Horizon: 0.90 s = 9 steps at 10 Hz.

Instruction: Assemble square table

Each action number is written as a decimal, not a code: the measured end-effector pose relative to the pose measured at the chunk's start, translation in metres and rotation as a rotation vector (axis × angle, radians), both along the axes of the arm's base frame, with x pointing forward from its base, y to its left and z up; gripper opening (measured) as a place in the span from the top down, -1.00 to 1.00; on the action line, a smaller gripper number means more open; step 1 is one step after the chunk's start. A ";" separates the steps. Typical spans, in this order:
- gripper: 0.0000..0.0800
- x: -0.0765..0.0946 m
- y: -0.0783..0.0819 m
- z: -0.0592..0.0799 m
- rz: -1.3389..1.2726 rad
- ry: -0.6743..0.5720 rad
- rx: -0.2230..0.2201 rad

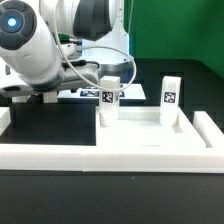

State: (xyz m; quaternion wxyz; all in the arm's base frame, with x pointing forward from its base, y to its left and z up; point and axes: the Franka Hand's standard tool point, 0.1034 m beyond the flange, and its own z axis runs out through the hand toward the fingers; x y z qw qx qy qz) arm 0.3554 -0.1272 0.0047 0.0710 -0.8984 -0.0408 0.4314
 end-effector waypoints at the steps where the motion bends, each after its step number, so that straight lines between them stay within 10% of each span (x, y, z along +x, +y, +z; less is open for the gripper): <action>1: 0.07 0.000 0.000 0.000 0.002 0.000 0.001; 9: 0.27 0.001 0.004 0.000 0.015 -0.001 0.006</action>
Offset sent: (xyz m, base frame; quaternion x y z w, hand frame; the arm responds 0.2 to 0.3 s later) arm 0.0000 0.0000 0.0000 0.0000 0.0000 0.0000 1.0000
